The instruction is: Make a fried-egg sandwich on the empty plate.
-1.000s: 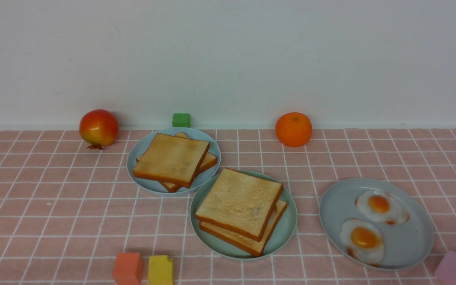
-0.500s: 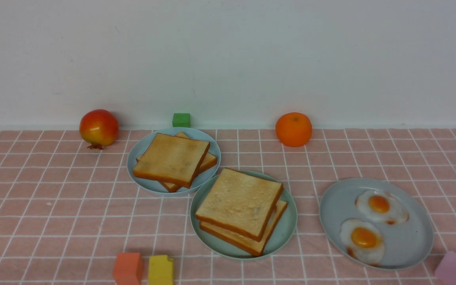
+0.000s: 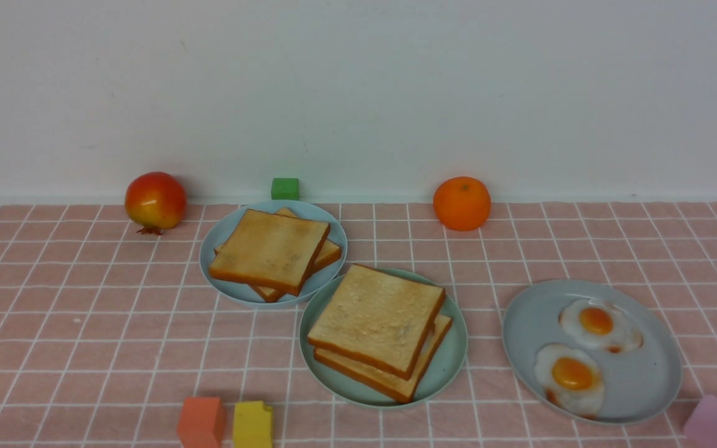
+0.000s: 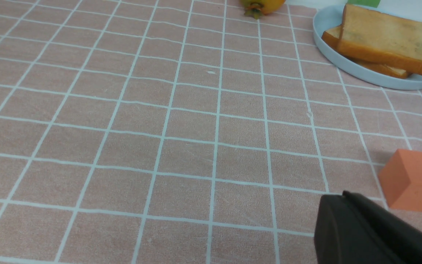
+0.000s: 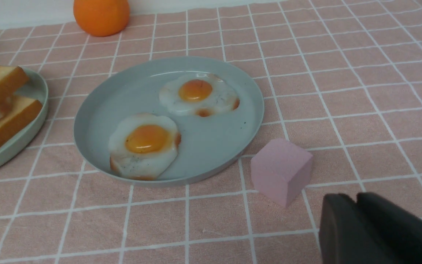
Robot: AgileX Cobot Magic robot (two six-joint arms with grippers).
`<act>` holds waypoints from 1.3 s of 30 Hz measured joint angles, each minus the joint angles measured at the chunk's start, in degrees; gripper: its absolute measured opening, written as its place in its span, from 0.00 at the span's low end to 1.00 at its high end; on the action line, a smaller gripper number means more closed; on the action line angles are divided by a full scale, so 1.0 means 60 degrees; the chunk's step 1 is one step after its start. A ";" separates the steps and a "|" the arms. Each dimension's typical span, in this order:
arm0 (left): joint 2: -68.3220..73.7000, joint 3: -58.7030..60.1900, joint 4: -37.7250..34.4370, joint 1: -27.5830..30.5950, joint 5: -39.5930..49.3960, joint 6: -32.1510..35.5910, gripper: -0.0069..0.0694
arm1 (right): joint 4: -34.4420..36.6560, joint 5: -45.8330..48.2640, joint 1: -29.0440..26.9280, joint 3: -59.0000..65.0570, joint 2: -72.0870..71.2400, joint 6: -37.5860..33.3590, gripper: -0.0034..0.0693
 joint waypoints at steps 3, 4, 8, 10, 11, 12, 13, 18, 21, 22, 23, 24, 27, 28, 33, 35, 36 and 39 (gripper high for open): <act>0.0000 0.0000 0.0000 0.0000 0.0000 0.0000 0.12 | -0.0006 0.0000 0.0000 0.0000 0.0000 0.0000 0.18; 0.0000 0.0000 0.0000 0.0000 0.0000 0.0000 0.12 | -0.0006 0.0000 0.0000 0.0000 0.0000 0.0000 0.18; 0.0000 0.0000 0.0000 0.0000 0.0000 0.0000 0.12 | -0.0043 0.0000 0.0000 0.0000 0.0000 0.0000 0.19; 0.0000 0.0000 0.0000 0.0000 -0.0008 0.0000 0.12 | -0.0043 0.0000 0.0000 0.0000 0.0000 0.0000 0.20; 0.0000 0.0000 0.0000 0.0000 -0.0008 0.0000 0.12 | -0.0043 0.0000 0.0000 0.0000 0.0000 0.0000 0.20; 0.0000 0.0000 0.0000 0.0000 -0.0008 0.0000 0.12 | -0.0043 0.0000 0.0000 0.0000 0.0000 0.0000 0.20; 0.0000 0.0000 0.0000 0.0000 -0.0008 0.0000 0.12 | -0.0043 0.0000 0.0000 0.0000 0.0000 0.0000 0.20; 0.0000 0.0000 0.0000 0.0000 -0.0008 0.0000 0.13 | -0.0043 0.0000 0.0000 0.0000 0.0000 0.0000 0.21; 0.0000 0.0000 0.0000 0.0000 -0.0008 0.0000 0.14 | -0.0043 0.0000 0.0000 0.0000 0.0000 0.0000 0.21; 0.0000 0.0000 0.0000 0.0000 -0.0008 0.0000 0.14 | -0.0043 0.0000 0.0000 0.0000 0.0000 0.0000 0.21; 0.0000 0.0000 0.0000 0.0000 -0.0008 0.0000 0.14 | -0.0043 0.0000 0.0000 0.0000 0.0000 0.0000 0.21; 0.0000 0.0000 0.0000 0.0000 -0.0008 0.0000 0.14 | -0.0043 0.0000 0.0000 0.0000 0.0000 0.0000 0.21; 0.0000 0.0000 0.0000 0.0000 -0.0008 0.0000 0.15 | -0.0043 0.0000 0.0000 0.0000 0.0000 0.0000 0.22; 0.0000 0.0000 0.0000 0.0000 -0.0008 0.0000 0.15 | -0.0043 0.0000 0.0000 0.0000 0.0000 0.0000 0.22; 0.0000 0.0000 0.0000 0.0000 -0.0008 0.0000 0.15 | -0.0043 0.0000 0.0000 0.0000 0.0000 0.0000 0.23; 0.0000 0.0008 0.0000 0.0000 -0.0008 0.0000 0.15 | -0.0043 0.0000 0.0000 0.0000 0.0000 0.0000 0.23; 0.0000 0.0008 0.0000 0.0000 -0.0008 0.0000 0.16 | -0.0043 0.0000 0.0000 0.0000 0.0000 0.0000 0.23; 0.0000 0.0008 0.0000 0.0000 -0.0008 0.0000 0.16 | -0.0043 0.0000 0.0000 0.0000 0.0000 0.0000 0.24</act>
